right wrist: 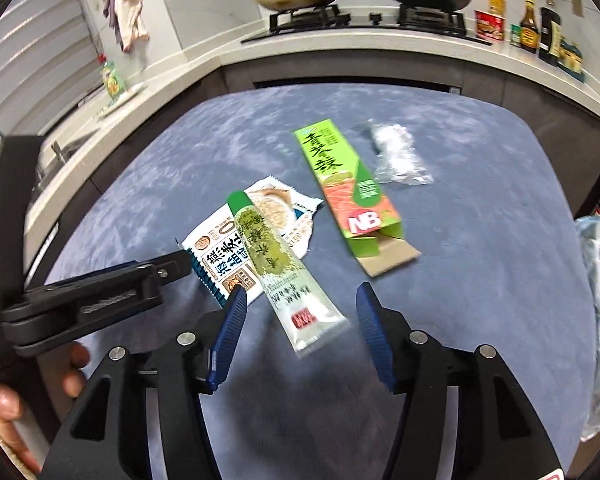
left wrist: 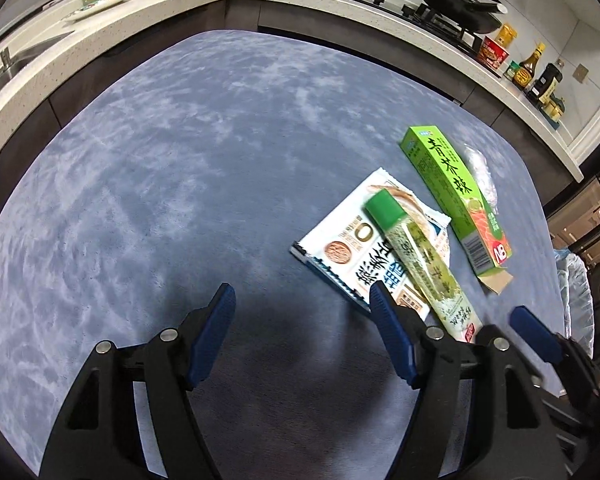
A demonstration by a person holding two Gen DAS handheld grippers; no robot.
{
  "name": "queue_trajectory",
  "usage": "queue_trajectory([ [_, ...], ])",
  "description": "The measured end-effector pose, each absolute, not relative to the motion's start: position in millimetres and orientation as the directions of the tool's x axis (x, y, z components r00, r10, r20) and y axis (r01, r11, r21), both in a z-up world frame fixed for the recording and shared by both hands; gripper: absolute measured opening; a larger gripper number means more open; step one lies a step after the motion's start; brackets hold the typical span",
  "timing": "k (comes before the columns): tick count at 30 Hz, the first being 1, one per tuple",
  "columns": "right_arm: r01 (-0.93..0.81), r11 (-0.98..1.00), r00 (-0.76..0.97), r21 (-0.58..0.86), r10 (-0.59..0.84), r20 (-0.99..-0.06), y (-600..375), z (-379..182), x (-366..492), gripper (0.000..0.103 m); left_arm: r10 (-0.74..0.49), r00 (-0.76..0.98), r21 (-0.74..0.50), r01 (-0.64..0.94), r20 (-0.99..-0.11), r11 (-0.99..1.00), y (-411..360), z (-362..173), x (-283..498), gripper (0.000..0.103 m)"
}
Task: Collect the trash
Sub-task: 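Grasp the green-capped wasabi tube with the right tool while the left tool grasps the white oat packet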
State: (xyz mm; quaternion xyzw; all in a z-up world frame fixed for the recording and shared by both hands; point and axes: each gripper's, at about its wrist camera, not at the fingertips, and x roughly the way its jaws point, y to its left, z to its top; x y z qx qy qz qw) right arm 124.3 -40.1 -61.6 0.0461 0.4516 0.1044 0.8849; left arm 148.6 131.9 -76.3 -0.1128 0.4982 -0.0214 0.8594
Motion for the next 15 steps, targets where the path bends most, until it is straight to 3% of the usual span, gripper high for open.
queue_trajectory([
  [9, -0.16, 0.978, 0.535, 0.134, 0.2, -0.821, -24, -87, 143, 0.059, -0.172, 0.488, -0.242, -0.084, -0.856, 0.967, 141, -82, 151, 0.067],
  [15, -0.154, 0.98, 0.544, 0.129, 0.193, -0.817, -29, -88, 139, 0.038, -0.183, 0.482, -0.246, -0.07, -0.856, 0.967, 135, -85, 154, 0.067],
])
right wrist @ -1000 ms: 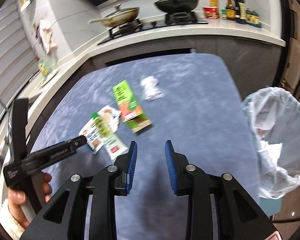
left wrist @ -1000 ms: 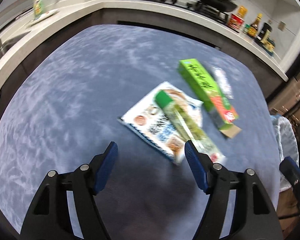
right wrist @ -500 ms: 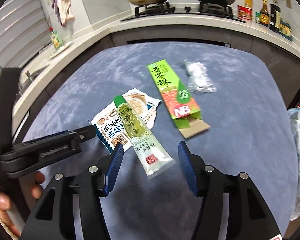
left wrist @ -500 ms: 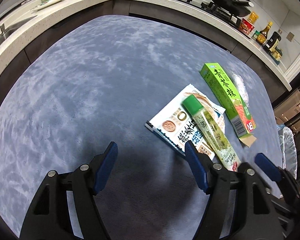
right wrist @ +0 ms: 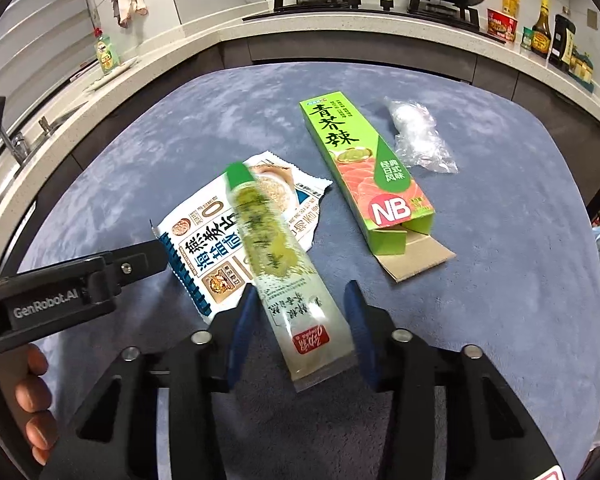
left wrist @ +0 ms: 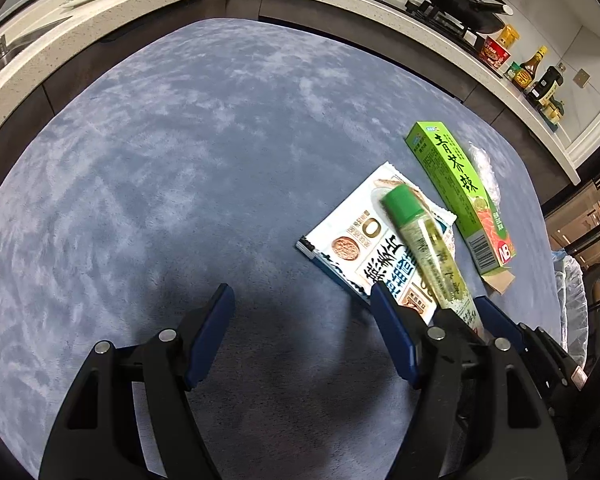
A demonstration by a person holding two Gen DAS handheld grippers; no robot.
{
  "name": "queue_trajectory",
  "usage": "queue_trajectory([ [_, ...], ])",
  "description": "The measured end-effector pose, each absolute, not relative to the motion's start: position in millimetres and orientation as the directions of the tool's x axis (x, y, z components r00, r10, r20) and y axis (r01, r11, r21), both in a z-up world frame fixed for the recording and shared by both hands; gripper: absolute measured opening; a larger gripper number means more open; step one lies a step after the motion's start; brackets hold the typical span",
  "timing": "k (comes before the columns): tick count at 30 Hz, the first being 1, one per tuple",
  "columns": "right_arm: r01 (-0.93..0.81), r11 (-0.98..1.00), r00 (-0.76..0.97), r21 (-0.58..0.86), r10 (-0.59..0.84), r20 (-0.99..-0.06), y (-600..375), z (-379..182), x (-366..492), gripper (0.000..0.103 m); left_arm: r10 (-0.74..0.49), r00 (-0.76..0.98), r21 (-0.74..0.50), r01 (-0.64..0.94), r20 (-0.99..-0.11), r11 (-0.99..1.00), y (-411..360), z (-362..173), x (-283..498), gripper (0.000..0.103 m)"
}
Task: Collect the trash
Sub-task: 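Grasp the green-capped wasabi tube with the right tool while the left tool grasps the white oat packet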
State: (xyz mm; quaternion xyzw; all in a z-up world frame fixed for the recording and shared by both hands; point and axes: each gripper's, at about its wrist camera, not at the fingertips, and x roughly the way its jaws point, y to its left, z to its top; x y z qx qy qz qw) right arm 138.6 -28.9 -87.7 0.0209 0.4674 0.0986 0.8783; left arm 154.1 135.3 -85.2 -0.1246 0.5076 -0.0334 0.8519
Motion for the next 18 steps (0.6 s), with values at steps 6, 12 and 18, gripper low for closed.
queue_trajectory([
  [6, -0.157, 0.975, 0.529, 0.155, 0.215, -0.821, -42, -86, 123, 0.033, -0.187, 0.485, -0.24, -0.048, -0.854, 0.97, 126, -86, 155, 0.067],
  [12, -0.129, 0.975, 0.522, 0.182, 0.223, -0.823, -63, -83, 89, 0.032, -0.174, 0.503, -0.22, -0.033, -0.847, 0.975, 115, -88, 160, 0.066],
  [18, -0.08, 0.976, 0.531, 0.204, 0.215, -0.82, -83, -77, 60, 0.032, -0.174, 0.507, -0.2, 0.004, -0.844, 0.98, 98, -87, 163, 0.048],
])
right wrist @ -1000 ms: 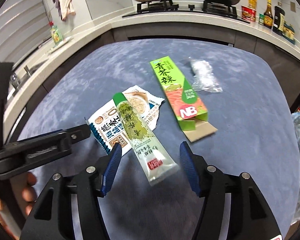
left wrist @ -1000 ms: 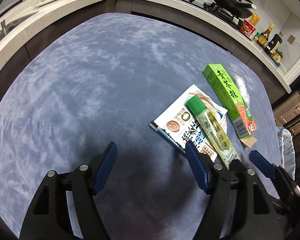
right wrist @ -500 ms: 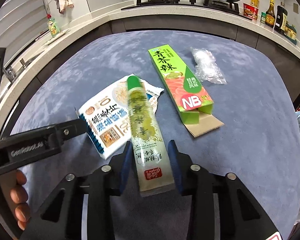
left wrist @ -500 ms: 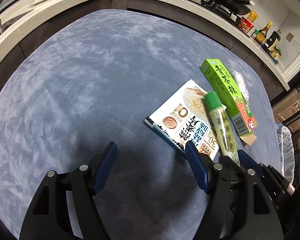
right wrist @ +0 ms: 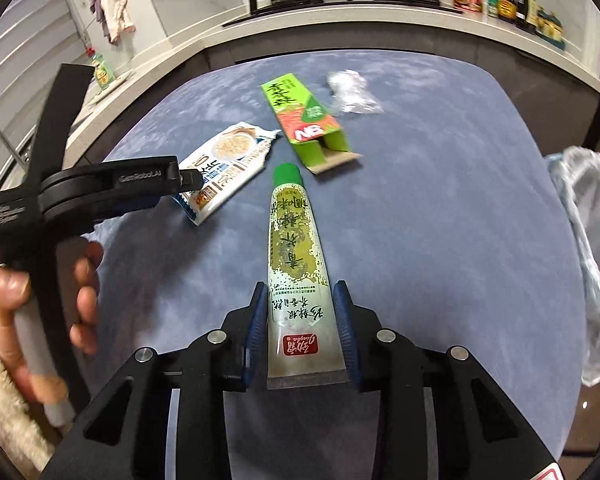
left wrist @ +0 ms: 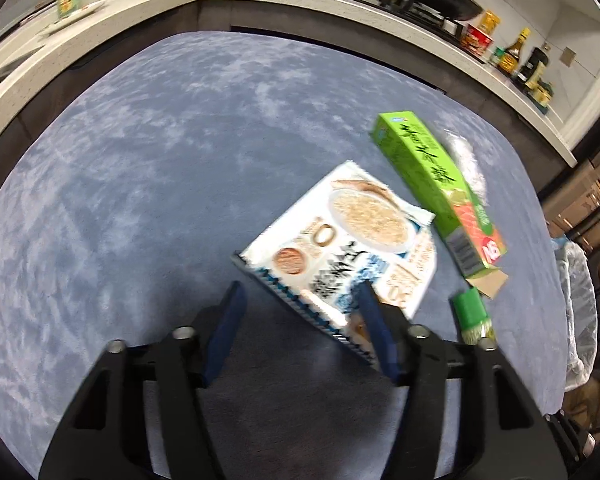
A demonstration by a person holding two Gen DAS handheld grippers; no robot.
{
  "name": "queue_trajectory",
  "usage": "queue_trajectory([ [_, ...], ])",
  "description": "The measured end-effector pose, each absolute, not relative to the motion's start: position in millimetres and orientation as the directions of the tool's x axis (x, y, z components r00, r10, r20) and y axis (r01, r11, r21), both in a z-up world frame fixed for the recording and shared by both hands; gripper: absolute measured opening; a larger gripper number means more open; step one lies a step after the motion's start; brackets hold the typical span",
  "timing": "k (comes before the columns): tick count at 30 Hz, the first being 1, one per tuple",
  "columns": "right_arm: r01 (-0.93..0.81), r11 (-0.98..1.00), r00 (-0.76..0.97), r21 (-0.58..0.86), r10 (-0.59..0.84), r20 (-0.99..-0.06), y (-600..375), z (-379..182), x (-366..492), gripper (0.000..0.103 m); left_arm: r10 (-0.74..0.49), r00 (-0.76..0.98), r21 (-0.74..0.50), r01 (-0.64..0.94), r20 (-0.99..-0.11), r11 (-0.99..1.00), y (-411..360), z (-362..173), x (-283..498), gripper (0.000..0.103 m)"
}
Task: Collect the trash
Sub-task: 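Grasp the green-capped wasabi tube with the right tool while the left tool grasps the white oat packet, then carry the packet and tube over the bin and open both tools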
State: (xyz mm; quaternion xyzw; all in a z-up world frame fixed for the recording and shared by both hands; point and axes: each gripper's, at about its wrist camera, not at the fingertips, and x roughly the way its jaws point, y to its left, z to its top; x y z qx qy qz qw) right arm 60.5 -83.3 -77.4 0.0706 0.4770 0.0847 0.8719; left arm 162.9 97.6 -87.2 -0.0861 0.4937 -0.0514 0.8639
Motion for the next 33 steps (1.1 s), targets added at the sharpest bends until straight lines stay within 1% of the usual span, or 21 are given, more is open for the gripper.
queue_trajectory([
  [1, -0.075, 0.976, 0.533, 0.206, 0.214, -0.819, -85, -76, 58, 0.032, -0.169, 0.509, -0.19, 0.01, -0.844, 0.982, 94, -87, 163, 0.04],
  [2, -0.068, 0.976, 0.536, 0.208, 0.212, -0.817, -88, -75, 55, 0.032, -0.169, 0.51, -0.188, 0.014, -0.843, 0.982, 93, -87, 163, 0.035],
  [3, -0.062, 0.976, 0.539, 0.21, 0.21, -0.816, -91, -74, 52, 0.032, -0.171, 0.508, -0.187, 0.019, -0.844, 0.982, 90, -87, 163, 0.028],
  [4, -0.056, 0.976, 0.542, 0.212, 0.208, -0.814, -94, -73, 48, 0.032, -0.169, 0.507, -0.182, 0.023, -0.845, 0.983, 88, -86, 162, 0.024],
  [5, -0.051, 0.975, 0.545, 0.214, 0.207, -0.813, -96, -72, 46, 0.032, -0.168, 0.507, -0.178, 0.028, -0.845, 0.984, 86, -86, 162, 0.015],
  [7, -0.039, 0.975, 0.55, 0.22, 0.205, -0.81, -101, -70, 42, 0.032, -0.175, 0.5, -0.177, 0.044, -0.848, 0.983, 82, -85, 160, 0.009],
  [10, -0.022, 0.974, 0.565, 0.225, 0.198, -0.801, -109, -65, 35, 0.032, -0.185, 0.502, -0.178, 0.061, -0.845, 0.982, 77, -80, 155, 0.002],
  [14, 0.009, 0.972, 0.595, 0.233, 0.182, -0.783, -124, -53, 25, 0.031, -0.186, 0.522, -0.155, 0.103, -0.832, 0.982, 67, -65, 141, 0.001],
  [16, 0.026, 0.971, 0.611, 0.236, 0.172, -0.773, -132, -46, 21, 0.028, -0.199, 0.531, -0.155, 0.126, -0.824, 0.98, 62, -56, 134, 0.0],
  [17, 0.035, 0.971, 0.618, 0.237, 0.165, -0.768, -136, -42, 20, 0.025, -0.206, 0.534, -0.153, 0.142, -0.82, 0.978, 59, -50, 129, 0.0],
  [18, 0.047, 0.97, 0.625, 0.238, 0.157, -0.765, -142, -38, 18, 0.009, -0.213, 0.537, -0.152, 0.155, -0.816, 0.976, 55, -46, 125, 0.0],
  [19, 0.061, 0.97, 0.628, 0.237, 0.147, -0.764, -147, -35, 16, 0.001, -0.218, 0.544, -0.148, 0.17, -0.81, 0.974, 51, -40, 121, 0.0],
  [23, 0.107, 0.963, 0.639, 0.249, 0.125, -0.759, -167, -30, 11, 0.001, -0.246, 0.561, -0.149, 0.214, -0.791, 0.965, 37, -25, 107, 0.0],
  [26, 0.103, 0.957, 0.637, 0.272, 0.147, -0.757, -174, -31, 9, 0.001, -0.264, 0.564, -0.15, 0.24, -0.783, 0.959, 27, -16, 100, 0.0],
  [27, 0.101, 0.956, 0.639, 0.277, 0.151, -0.754, -175, -30, 7, 0.002, -0.269, 0.566, -0.151, 0.247, -0.779, 0.957, 25, -14, 97, 0.0],
  [29, 0.095, 0.953, 0.637, 0.287, 0.164, -0.753, -174, -31, 7, 0.008, -0.271, 0.572, -0.146, 0.254, -0.774, 0.956, 21, -9, 92, 0.0],
  [31, 0.092, 0.951, 0.629, 0.295, 0.174, -0.757, -172, -34, 8, 0.03, -0.268, 0.576, -0.142, 0.255, -0.773, 0.956, 20, -7, 89, 0.0],
  [32, 0.088, 0.949, 0.626, 0.303, 0.184, -0.758, -170, -37, 9, 0.034, -0.267, 0.576, -0.142, 0.253, -0.772, 0.957, 20, -6, 88, 0.0],
  [33, 0.085, 0.948, 0.62, 0.308, 0.192, -0.761, -167, -40, 11, 0.035, -0.269, 0.576, -0.144, 0.253, -0.772, 0.957, 21, -5, 87, 0.0],
])
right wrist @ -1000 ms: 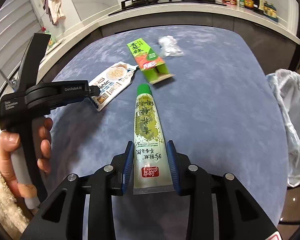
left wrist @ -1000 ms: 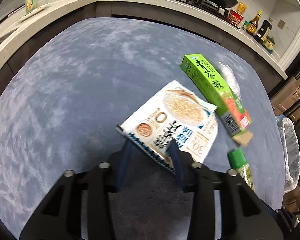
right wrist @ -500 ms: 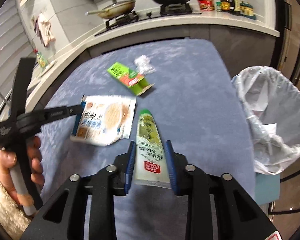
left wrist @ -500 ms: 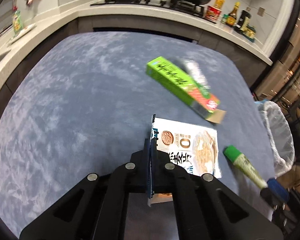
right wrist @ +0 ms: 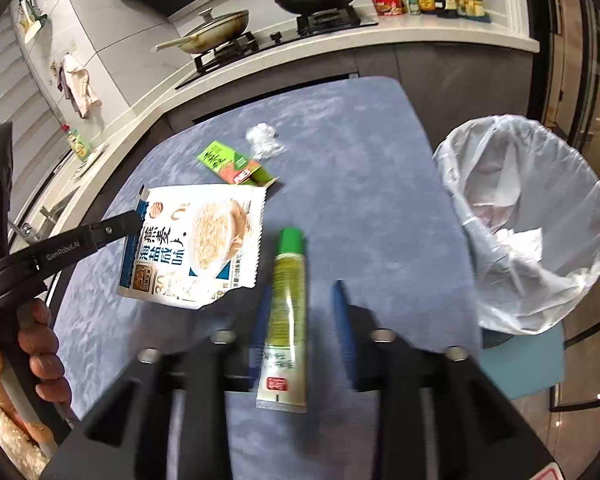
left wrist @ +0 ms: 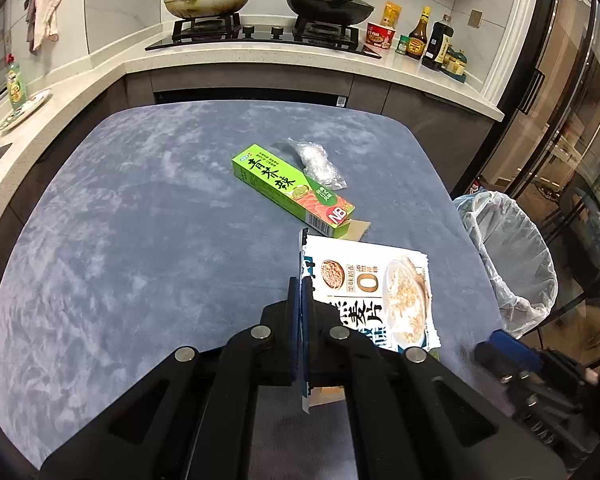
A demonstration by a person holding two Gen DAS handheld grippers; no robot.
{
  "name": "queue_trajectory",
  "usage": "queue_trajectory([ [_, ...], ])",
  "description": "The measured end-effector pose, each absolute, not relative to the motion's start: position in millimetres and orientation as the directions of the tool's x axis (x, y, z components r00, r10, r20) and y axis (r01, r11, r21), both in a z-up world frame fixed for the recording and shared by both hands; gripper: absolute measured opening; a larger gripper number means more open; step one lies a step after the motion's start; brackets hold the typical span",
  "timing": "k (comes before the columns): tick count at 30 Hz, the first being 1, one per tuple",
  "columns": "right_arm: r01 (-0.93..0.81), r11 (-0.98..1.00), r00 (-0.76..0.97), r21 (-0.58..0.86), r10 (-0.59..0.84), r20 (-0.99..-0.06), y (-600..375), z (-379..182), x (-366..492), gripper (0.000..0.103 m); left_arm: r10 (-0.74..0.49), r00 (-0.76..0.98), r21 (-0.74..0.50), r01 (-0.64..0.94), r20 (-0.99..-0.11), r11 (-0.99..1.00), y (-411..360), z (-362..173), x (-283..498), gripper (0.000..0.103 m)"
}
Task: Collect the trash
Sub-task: 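Carry the packet and tube over the bin and open both tools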
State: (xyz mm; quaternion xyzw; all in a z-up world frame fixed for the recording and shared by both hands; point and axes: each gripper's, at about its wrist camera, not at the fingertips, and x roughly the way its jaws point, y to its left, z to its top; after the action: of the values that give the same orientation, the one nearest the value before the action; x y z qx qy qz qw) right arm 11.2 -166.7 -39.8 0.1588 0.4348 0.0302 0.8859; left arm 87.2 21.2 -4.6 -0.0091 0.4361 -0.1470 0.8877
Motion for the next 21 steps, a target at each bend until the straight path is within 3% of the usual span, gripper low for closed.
queue_trajectory([
  [11, 0.062, 0.953, 0.53, 0.296, 0.22, -0.819, -144, -85, 29, 0.033, -0.243, 0.571, -0.133, 0.229, -0.784, 0.964, 36, -7, 83, 0.0],
  [21, 0.04, 0.965, 0.558, 0.258, 0.192, -0.808, -137, -76, 18, 0.027, -0.254, 0.569, -0.137, 0.24, -0.782, 0.961, 33, -6, 81, 0.0],
])
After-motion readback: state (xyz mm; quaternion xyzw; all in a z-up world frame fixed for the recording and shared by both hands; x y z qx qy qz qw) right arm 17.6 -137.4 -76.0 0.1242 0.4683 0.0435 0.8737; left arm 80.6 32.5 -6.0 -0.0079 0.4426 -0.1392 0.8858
